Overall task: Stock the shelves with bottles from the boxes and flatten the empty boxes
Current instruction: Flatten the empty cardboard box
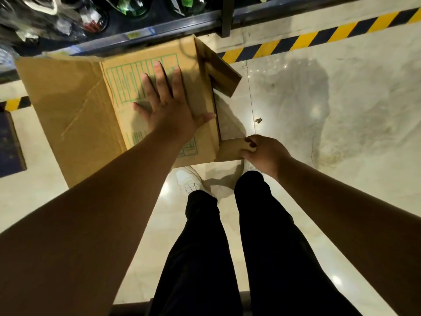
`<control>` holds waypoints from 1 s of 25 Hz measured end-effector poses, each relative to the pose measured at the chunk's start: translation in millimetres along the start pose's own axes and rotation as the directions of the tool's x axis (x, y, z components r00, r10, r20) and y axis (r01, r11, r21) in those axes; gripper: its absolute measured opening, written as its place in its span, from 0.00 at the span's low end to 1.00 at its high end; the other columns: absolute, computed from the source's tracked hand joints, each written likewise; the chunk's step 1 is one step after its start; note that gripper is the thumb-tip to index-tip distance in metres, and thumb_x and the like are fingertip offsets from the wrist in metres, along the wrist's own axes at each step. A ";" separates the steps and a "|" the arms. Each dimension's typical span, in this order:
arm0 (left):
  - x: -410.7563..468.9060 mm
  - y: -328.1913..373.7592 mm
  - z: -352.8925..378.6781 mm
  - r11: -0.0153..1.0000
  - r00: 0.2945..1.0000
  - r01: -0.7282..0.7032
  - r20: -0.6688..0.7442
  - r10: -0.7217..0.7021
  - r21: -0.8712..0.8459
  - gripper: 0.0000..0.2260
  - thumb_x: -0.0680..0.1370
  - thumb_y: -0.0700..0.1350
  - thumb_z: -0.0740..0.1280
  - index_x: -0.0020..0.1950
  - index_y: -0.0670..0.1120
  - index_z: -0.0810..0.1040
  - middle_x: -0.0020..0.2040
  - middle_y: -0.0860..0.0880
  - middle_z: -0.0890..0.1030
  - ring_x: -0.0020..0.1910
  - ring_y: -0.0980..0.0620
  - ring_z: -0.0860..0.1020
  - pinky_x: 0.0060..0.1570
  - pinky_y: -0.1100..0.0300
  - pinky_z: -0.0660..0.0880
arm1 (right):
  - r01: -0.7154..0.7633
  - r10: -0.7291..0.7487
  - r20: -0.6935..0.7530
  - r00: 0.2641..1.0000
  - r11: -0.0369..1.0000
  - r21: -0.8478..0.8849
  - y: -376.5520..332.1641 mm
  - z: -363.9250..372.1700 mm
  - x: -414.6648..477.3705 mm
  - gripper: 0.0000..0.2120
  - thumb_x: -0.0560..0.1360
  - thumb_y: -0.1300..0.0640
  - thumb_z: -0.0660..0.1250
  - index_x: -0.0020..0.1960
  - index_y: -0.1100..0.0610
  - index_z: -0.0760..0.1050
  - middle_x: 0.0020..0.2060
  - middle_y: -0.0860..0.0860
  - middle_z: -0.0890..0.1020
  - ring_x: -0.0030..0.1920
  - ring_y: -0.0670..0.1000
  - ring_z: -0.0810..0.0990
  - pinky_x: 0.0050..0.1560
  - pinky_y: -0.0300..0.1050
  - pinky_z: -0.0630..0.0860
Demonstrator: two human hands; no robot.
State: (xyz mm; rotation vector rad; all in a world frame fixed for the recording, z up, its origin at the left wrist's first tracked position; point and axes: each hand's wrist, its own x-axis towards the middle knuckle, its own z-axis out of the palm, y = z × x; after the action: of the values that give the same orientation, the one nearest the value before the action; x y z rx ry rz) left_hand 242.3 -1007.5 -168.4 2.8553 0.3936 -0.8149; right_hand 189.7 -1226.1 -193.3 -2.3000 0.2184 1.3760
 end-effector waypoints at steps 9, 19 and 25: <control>-30.4 -10.1 36.9 0.982 0.971 -0.186 -0.159 0.179 -0.035 0.32 0.78 0.63 0.60 0.80 0.56 0.57 0.82 0.46 0.49 0.80 0.39 0.44 0.73 0.30 0.42 | 0.019 -0.042 0.162 0.986 0.990 0.143 -47.1 -9.9 45.1 0.23 0.80 0.54 0.64 0.74 0.56 0.66 0.68 0.57 0.74 0.66 0.58 0.74 0.63 0.47 0.71; -29.6 -28.7 61.3 0.958 0.925 -0.268 -0.303 0.228 -0.098 0.30 0.78 0.64 0.59 0.78 0.55 0.59 0.81 0.44 0.53 0.80 0.37 0.47 0.71 0.30 0.38 | -0.318 0.025 0.338 0.941 0.409 0.855 -72.2 24.2 89.1 0.33 0.76 0.32 0.61 0.72 0.52 0.69 0.64 0.54 0.79 0.66 0.59 0.75 0.70 0.60 0.67; -29.0 -23.4 50.2 0.963 0.942 -0.236 -0.274 0.194 -0.132 0.31 0.77 0.65 0.58 0.78 0.56 0.61 0.82 0.46 0.52 0.80 0.39 0.46 0.72 0.31 0.39 | -0.256 0.041 0.259 0.965 0.355 0.899 -72.5 21.5 77.6 0.34 0.73 0.35 0.68 0.71 0.55 0.71 0.62 0.55 0.80 0.61 0.60 0.78 0.67 0.62 0.71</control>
State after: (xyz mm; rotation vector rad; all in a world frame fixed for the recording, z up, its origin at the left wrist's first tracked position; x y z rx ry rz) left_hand 186.9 -1001.7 -196.7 2.7892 0.1605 -0.3535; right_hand 236.4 -1144.9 -247.8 -1.1540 0.9189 1.0694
